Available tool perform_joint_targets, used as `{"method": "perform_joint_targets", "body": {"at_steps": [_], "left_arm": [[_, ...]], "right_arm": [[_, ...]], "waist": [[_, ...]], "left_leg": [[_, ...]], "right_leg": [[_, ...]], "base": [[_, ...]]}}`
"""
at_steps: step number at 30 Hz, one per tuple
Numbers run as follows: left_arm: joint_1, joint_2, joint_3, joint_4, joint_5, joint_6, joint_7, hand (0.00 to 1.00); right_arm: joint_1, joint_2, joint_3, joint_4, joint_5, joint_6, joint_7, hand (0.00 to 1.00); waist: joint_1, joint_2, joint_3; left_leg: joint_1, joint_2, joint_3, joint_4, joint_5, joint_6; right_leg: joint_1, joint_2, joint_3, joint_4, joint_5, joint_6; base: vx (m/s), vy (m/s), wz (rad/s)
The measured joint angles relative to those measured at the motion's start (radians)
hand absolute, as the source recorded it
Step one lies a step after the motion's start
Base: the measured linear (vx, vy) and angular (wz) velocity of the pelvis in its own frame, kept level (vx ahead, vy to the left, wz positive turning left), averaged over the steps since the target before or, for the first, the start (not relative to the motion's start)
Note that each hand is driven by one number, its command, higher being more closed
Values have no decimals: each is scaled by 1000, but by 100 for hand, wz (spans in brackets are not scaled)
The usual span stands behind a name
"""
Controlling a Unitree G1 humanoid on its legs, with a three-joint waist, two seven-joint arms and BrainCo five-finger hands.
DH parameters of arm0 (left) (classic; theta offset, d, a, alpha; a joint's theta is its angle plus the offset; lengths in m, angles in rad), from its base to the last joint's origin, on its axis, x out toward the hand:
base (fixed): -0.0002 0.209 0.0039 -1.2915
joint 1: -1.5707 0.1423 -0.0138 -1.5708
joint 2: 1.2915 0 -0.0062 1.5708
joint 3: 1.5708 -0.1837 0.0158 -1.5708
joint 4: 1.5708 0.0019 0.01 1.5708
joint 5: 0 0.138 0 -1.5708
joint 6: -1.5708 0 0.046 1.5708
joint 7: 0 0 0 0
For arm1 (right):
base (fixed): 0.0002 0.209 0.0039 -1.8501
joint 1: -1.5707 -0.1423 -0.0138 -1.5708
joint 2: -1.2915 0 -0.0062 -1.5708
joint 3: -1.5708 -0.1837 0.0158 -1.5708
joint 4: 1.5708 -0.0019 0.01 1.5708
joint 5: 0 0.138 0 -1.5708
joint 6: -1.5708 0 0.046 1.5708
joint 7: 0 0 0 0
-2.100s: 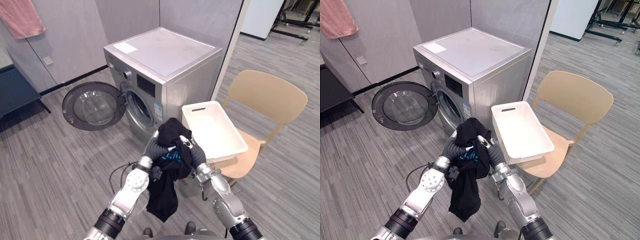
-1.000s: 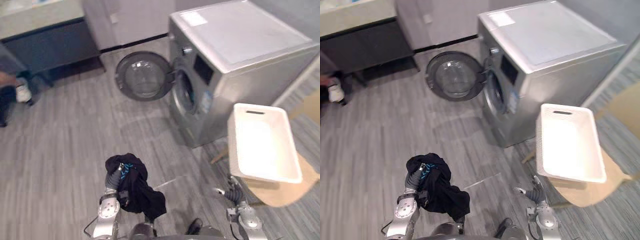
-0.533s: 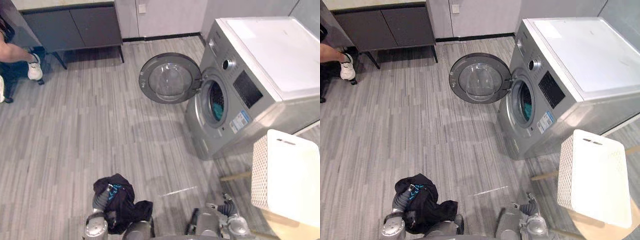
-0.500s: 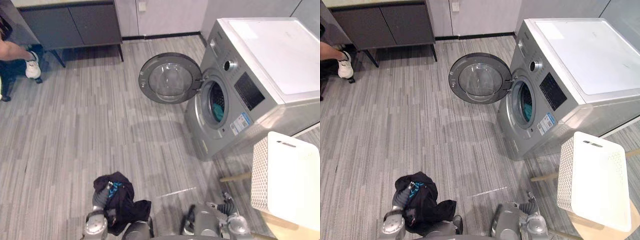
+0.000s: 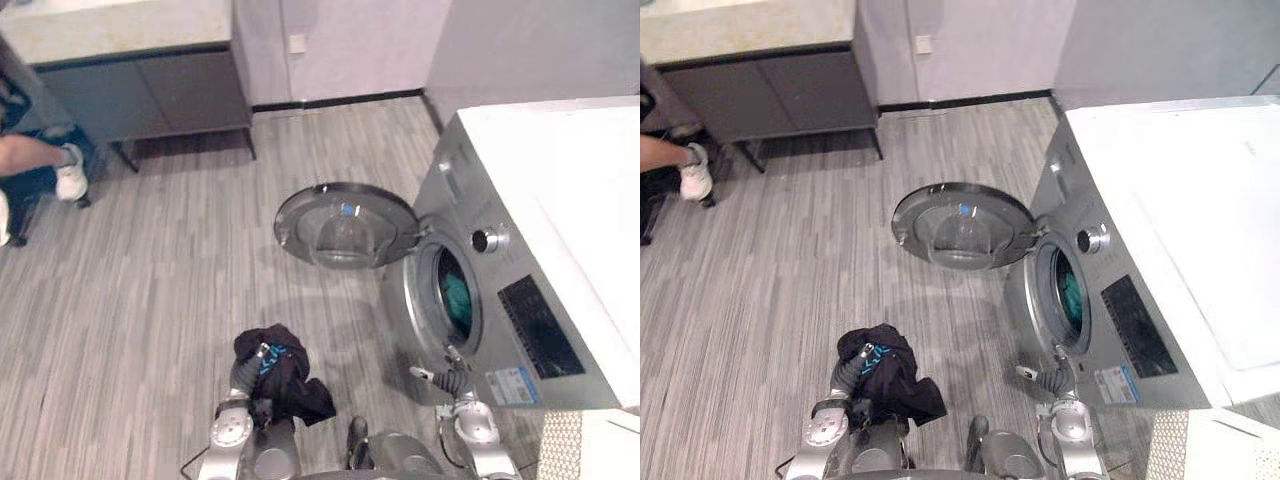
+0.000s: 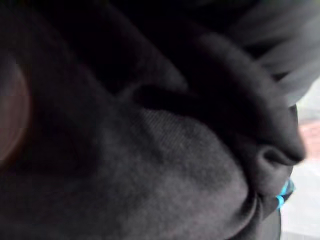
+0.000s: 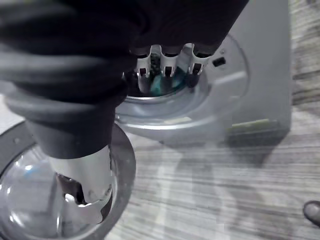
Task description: Pick up the laundry basket with both hands and put the clothes into the washing machine.
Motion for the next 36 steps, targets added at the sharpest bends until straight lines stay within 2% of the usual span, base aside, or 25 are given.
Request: {"method": "perform_joint_targets", "body": {"at_steps": [2,3,4,5,6,7,8,9,11,12,15,16,18,19,21,23,25,27,28,30,31,32,33,35,36], "left_arm": [[1,0,-12,1,19,0,-9,100],[-3,-1,-26,5,29,0,-9,100],[-7,-2,-42,25,30,-1,-10,100],[-6,-6,-50,40,32,-1,-10,100],[-19,-8,-64,92,36,3,-11,100],[-31,4,-71,102,40,11,-10,100],[-33,19,-73,99,43,11,-10,100],[-33,20,-74,99,43,11,-10,100],[-37,28,-86,90,52,11,-11,100],[-35,32,-86,82,52,11,-12,100],[-46,69,-84,50,51,8,-21,100],[-58,91,-82,45,51,6,-24,100],[-77,112,-80,52,51,6,-26,100],[-90,113,-72,62,51,6,-25,100],[-89,109,-71,65,51,6,-25,100],[-89,102,-71,71,51,6,-25,100],[-95,91,-71,78,50,7,-26,100],[-86,78,-71,77,50,7,-25,100],[-83,72,-72,77,50,7,-24,100],[-95,73,-72,75,50,7,-22,100],[-104,73,-71,75,50,7,-15,100],[-106,71,-71,73,50,7,-4,100],[-114,79,-71,70,49,7,-2,100],[-142,94,-73,42,49,8,7,100],[-148,94,-73,34,49,8,14,100]], "right_arm": [[-1,4,-2,15,0,4,-2,0],[-2,1,-21,47,0,1,-9,0],[-6,-7,-27,75,-1,1,-19,0],[-3,-14,-34,82,-2,3,-20,0],[-5,-9,-42,107,-3,10,-21,0],[12,1,-37,98,-5,13,-20,0],[25,24,-29,83,-9,11,-19,0],[25,24,-28,83,-10,10,-20,0],[3,20,-3,90,-13,11,-19,0],[-6,19,7,96,-13,11,-19,0],[-62,14,37,163,-13,8,-19,0],[-86,13,49,209,-13,8,-19,0],[-108,10,51,233,-21,7,-20,0],[-115,-7,50,243,-29,7,-20,0],[-103,-24,46,247,-34,8,-21,0],[-84,-37,46,252,-37,9,-22,0],[-80,-55,47,273,-35,9,-28,0],[-81,-72,47,275,-34,12,-43,0],[-89,-78,46,279,-30,13,-50,0],[-107,-93,44,283,-27,14,-63,0],[-115,-95,42,284,-26,14,-65,0],[-115,-98,43,284,-25,14,-66,0],[-124,-92,46,292,-19,15,-65,0],[-124,-70,46,277,-15,13,-65,0],[-126,-71,46,271,-11,13,-66,0]], "waist": [[4,-5,4],[9,-5,4],[17,20,-4],[19,44,-14],[15,41,-19],[10,14,-31],[13,-25,-45],[13,-27,-46],[1,-33,-49],[-3,-33,-49],[-7,-28,-47],[-6,-30,-48],[-5,-31,-48],[-17,-15,-40],[-32,-5,-34],[-34,-3,-33],[-35,10,-23],[-28,29,1],[-25,30,13],[-21,34,35],[-10,39,44],[-7,50,45],[-4,38,65],[-8,-7,94],[-7,-8,101]], "left_leg": [[-3,-72,-88,-221,-3,-6],[16,-133,-196,-448,21,-43],[39,-149,-280,-602,83,-74],[45,-142,-312,-651,146,-71],[39,-140,-297,-597,195,-62],[54,-150,-258,-595,155,-44],[74,-165,-161,-586,101,-27],[77,-165,-153,-585,99,-25],[141,-155,4,-600,61,19],[154,-148,41,-609,55,27],[218,-104,213,-662,44,34],[242,-86,274,-678,43,33],[253,-78,312,-679,41,29],[264,-73,314,-678,43,28],[282,-66,310,-661,42,27],[273,-32,310,-579,30,9],[213,52,275,-348,27,4],[166,78,176,-197,29,23],[138,48,87,-186,-35,0],[106,-9,0,-236,-70,-12],[96,-41,-51,-325,-61,-25],[101,-61,-84,-434,-12,-45],[110,-67,-81,-444,-11,-33],[56,-96,-57,-384,-33,-7],[34,-98,-54,-361,-35,-5]], "right_leg": [[30,-18,58,-2,-25,19],[43,-28,110,-1,-48,52],[50,-18,153,5,-72,81],[51,-4,181,14,-93,99],[41,-7,237,70,-149,137],[17,-36,259,103,-158,155],[-19,-81,317,160,-174,183],[-23,-84,321,165,-174,183],[-89,-144,283,225,-135,246],[-107,-158,245,237,-123,255],[-163,-236,-119,223,-57,192],[-157,-250,-296,188,-42,168],[-149,-247,-428,122,-28,172],[-131,-217,-403,82,-5,172],[-110,-201,-374,60,-4,172],[-96,-186,-348,48,-4,171],[-63,-144,-312,27,-9,163],[-18,-124,-279,18,-18,150],[-21,-128,-238,32,-21,146],[-33,-136,-190,47,-22,149],[-54,-140,-159,73,-26,155],[-75,-136,-136,109,-46,180],[-116,-145,-96,198,-92,196],[-204,-199,-68,315,-138,211],[-227,-206,-65,339,-142,214]], "base": [[426,217,-99],[375,268,-122],[370,298,-131],[350,387,-134],[333,377,-117],[410,474,-160],[206,227,-113],[213,281,-163],[123,245,-169],[119,279,-182],[80,159,-169],[63,78,-155],[73,-6,-133],[86,-84,-100],[91,-123,-59],[87,-125,-46],[67,-127,-52],[67,29,-70],[68,85,-79],[41,126,-80],[50,242,-88],[48,272,-83],[42,203,-51],[11,98,-13],[-36,115,-2]]}}
